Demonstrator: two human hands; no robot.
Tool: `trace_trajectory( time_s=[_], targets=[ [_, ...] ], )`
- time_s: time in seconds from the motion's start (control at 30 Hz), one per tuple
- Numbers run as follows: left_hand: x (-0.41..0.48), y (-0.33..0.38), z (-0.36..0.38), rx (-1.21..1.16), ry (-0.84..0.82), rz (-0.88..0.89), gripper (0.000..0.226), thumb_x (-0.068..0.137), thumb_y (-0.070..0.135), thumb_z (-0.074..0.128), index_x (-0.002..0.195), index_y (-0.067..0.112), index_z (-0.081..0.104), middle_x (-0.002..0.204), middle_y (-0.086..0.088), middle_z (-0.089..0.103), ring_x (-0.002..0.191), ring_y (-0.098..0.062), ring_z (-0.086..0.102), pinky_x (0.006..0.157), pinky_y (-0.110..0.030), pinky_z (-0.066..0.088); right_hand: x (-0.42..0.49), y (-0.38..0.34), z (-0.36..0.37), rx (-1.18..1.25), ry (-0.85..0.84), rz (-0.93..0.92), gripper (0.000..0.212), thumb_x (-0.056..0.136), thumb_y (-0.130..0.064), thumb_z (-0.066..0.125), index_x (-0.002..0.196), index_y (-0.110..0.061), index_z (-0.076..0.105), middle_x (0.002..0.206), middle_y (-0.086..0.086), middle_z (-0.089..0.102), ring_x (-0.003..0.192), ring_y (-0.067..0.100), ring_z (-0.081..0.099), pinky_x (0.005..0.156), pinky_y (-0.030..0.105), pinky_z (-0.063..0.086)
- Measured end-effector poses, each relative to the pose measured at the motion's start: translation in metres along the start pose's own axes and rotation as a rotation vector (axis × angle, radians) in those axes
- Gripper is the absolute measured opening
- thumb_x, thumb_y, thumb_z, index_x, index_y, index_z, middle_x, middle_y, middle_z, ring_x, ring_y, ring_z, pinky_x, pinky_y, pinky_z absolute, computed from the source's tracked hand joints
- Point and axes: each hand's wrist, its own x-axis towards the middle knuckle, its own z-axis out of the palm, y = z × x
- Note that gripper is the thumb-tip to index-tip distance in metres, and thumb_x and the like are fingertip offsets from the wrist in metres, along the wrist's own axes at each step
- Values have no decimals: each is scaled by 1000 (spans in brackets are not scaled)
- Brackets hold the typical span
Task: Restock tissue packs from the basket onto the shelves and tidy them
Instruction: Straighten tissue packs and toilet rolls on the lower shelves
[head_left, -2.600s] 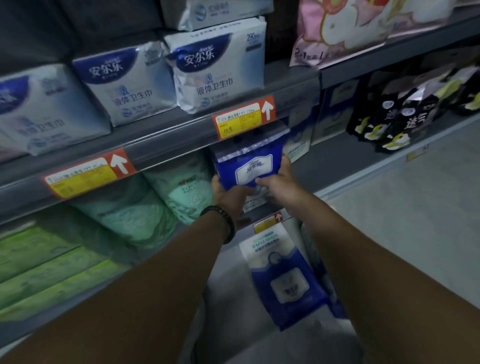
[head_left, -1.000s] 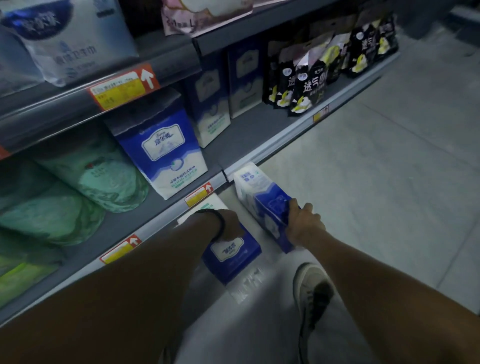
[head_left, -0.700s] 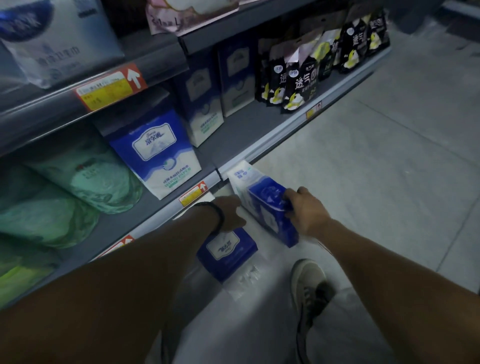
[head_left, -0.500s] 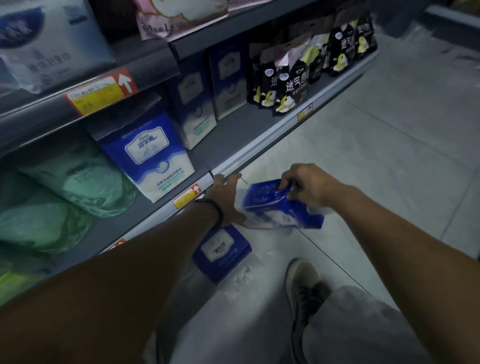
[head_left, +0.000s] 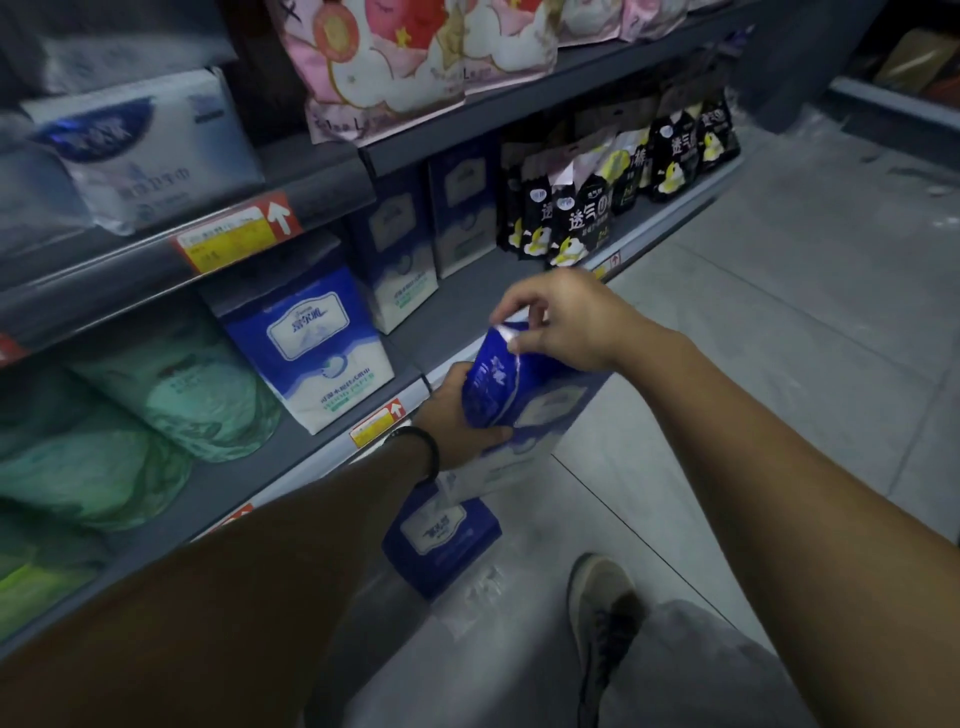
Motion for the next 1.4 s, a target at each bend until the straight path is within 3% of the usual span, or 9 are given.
trace_trajectory(
  time_s=[0.1,0.23,0.4,0.6,0.8,1.03,1.13,1.27,1.4],
  targets=[
    [-1,0,-8,-147,103,-79,94,73,35,89,149,33,34,140,2,58,125,-24,60,106,-50,52,9,4,8,162,363,81,43,90,-45,81,128,-28,71,118,-9,69,103,11,63,83,28,50],
    [10,-1,-8,-364,260,-112,97,56,47,87,140,31,41,130,2,64,116,-23,65,103,-52,55,29,23,31,333,750,445,33,92,-38,74,116,-17,67,118,7,69,103,26,65,90,35,52],
    [27,23,-31,-559,343,-127,80,84,14,83,149,23,37,138,-1,60,119,-21,61,108,-48,51,49,-3,50,881,96,916,51,93,-57,66,130,-24,54,122,12,63,105,42,65,86,59,60],
    [80,39,-68,-537,466,-45,79,87,9,80,149,28,36,131,5,59,120,-19,60,106,-42,51,99,-18,71,1201,99,735,44,103,-59,55,136,-30,52,108,8,65,92,37,67,88,65,58],
    [134,12,-76,-405,467,-65,83,98,22,63,160,39,11,154,-4,51,137,-29,53,116,-55,42,145,4,112,1231,46,611,68,100,-63,60,157,-56,24,163,3,40,129,45,54,94,64,57],
    [168,-9,-73,-411,625,-303,69,111,30,40,166,17,1,164,-18,34,148,-37,38,120,-41,31,164,25,157,1240,47,603,63,113,-39,47,165,-47,13,128,-6,50,84,11,57,57,33,54],
    [171,-9,-60,-492,518,-371,77,108,24,47,165,21,-6,159,-17,41,142,-37,46,117,-44,37,174,27,171,1319,58,556,70,111,-34,54,166,-44,13,116,-13,63,92,13,66,71,38,59],
    [177,-22,-47,-440,547,-375,63,108,23,49,160,5,19,158,-17,43,141,-34,48,111,-38,42,188,29,183,1373,43,506,75,110,-29,56,168,-45,10,168,7,39,123,26,64,99,45,58],
    [188,-51,-44,-624,454,-294,80,98,37,56,163,37,8,160,-13,43,139,-33,53,114,-51,46,197,27,186,1199,5,468,73,112,-25,48,169,-40,4,177,1,18,146,27,47,117,42,44]
  ],
)
